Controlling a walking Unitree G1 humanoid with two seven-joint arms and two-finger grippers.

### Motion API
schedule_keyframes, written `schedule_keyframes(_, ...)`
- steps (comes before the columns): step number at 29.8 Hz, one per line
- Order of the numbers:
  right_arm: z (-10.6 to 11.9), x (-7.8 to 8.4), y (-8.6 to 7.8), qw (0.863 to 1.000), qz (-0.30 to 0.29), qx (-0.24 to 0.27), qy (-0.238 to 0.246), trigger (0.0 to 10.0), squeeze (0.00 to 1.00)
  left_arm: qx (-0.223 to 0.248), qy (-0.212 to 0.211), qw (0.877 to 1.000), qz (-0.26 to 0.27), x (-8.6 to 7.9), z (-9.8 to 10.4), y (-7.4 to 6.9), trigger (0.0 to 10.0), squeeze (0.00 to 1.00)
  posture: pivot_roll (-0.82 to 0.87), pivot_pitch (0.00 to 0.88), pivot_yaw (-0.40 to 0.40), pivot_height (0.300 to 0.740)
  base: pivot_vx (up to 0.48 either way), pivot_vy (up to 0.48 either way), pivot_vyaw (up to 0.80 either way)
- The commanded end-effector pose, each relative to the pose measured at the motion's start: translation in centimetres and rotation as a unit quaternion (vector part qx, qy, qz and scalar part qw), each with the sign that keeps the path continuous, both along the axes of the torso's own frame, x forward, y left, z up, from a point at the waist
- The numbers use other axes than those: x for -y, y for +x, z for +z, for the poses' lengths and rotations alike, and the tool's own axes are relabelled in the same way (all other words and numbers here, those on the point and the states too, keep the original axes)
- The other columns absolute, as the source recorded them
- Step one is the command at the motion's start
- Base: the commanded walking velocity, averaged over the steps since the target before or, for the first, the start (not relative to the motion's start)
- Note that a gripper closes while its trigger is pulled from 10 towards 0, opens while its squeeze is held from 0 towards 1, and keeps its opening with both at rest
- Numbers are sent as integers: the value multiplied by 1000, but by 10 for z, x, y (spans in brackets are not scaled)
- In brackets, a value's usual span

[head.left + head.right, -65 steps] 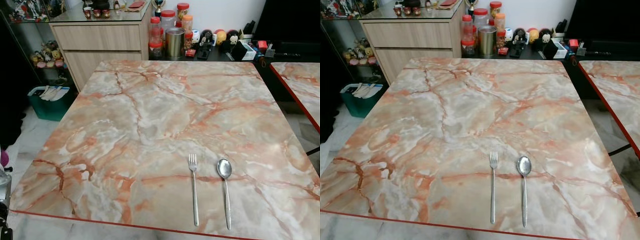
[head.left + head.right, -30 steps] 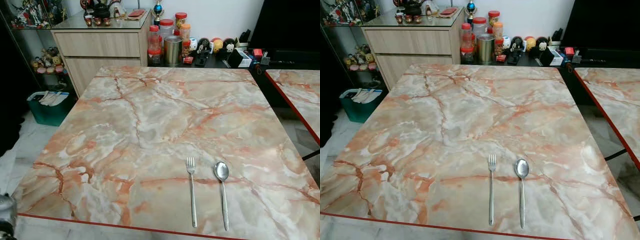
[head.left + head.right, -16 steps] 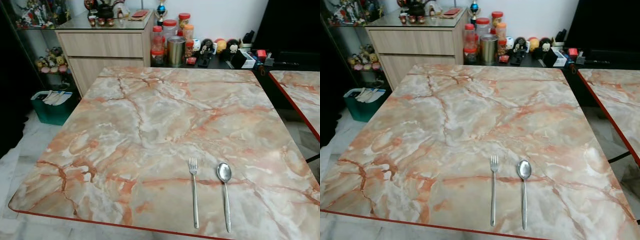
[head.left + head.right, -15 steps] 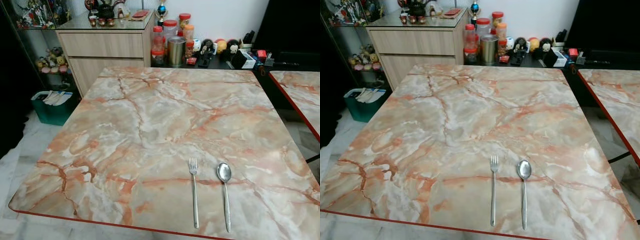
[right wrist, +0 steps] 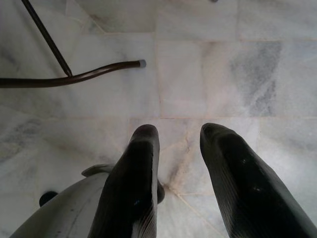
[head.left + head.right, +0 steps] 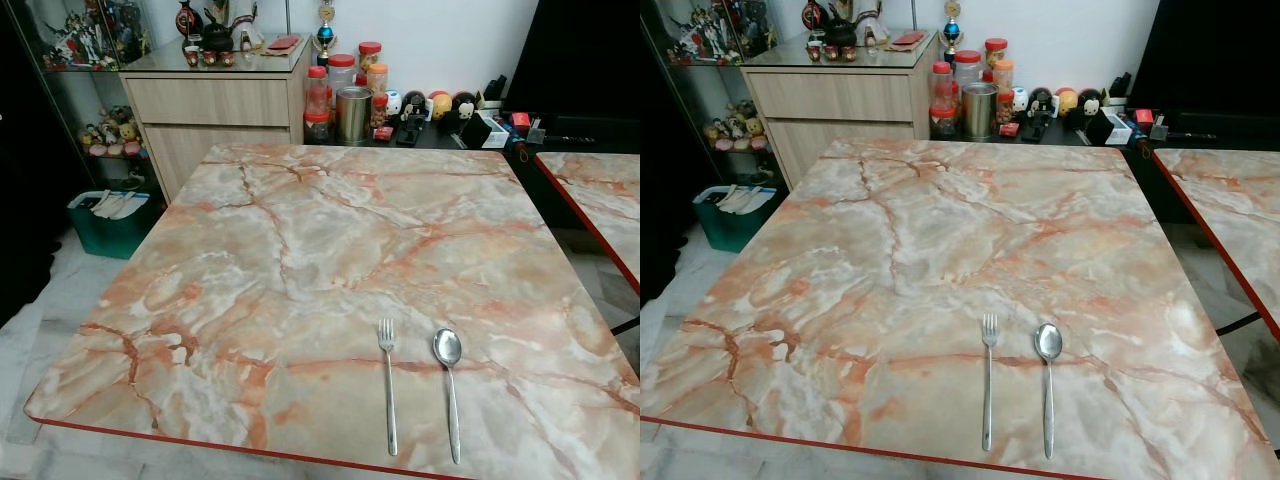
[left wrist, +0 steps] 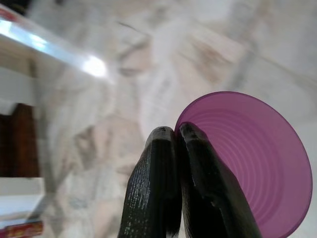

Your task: Setting the table

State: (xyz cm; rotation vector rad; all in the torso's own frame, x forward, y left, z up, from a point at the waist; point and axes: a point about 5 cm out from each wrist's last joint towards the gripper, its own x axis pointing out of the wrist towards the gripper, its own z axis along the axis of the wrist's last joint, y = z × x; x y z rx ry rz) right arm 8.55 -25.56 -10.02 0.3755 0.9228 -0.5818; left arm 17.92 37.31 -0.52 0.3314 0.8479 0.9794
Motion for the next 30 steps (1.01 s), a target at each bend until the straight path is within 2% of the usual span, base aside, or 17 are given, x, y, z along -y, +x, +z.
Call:
schedule_keyframes(1,0,2,-2,1000,-11,-2,0,10000,0,-17,-30,999,-18,6,-9,-4,10000,0,90,40,16,740,0,0,0)
schedule_keyframes(2,0,2,-2,1000,-12,-1,-1,10000,0,-14,-79,996,-33,21,-20,-3,10000,0,87,42,17,740,0,0,0)
schedule_keyframes(5,0,2,-1,1000,-12,-1,-1,10000,0,3,-135,988,-71,39,-30,3,10000,0,83,48,13,740,0,0,0)
schedule_keyframes(6,0,2,-1,1000,-12,0,-1,10000,0,28,-168,981,-89,49,-33,8,10000,0,82,51,12,740,0,0,0)
schedule_keyframes(8,0,2,-1,1000,-12,0,-1,10000,0,38,-182,977,-105,55,-35,10,10000,0,82,53,9,740,0,0,0)
schedule_keyframes(10,0,3,-1,1000,-12,0,-1,10000,0,41,-212,967,-138,67,-40,12,10000,0,78,57,7,740,0,0,0)
schedule_keyframes(18,1,5,-2,1000,-11,-1,-4,10000,0,28,-253,949,-186,85,-51,7,10000,0,64,62,2,740,0,0,0)
schedule_keyframes(23,1,5,-3,1000,-10,-3,-4,10000,0,14,-258,949,-182,84,-56,-3,10000,0,64,60,5,740,0,0,0)
schedule_keyframes(25,1,5,-3,1000,-9,-4,-4,10000,0,-15,-260,946,-193,85,-61,-12,10000,0,69,57,7,740,0,0,0)
schedule_keyframes(26,1,5,-3,1000,-9,-4,-4,10000,0,-15,-260,946,-193,85,-61,-12,10000,0,69,57,7,740,0,0,0)
schedule_keyframes(27,1,5,-3,1000,-9,-4,-4,10000,0,-52,-263,940,-210,88,-67,-23,10000,0,69,57,8,740,0,0,0)
schedule_keyframes(30,0,4,-4,1000,-8,-4,-3,10000,0,-89,-274,932,-221,91,-74,-38,10000,0,68,54,10,740,0,0,0)
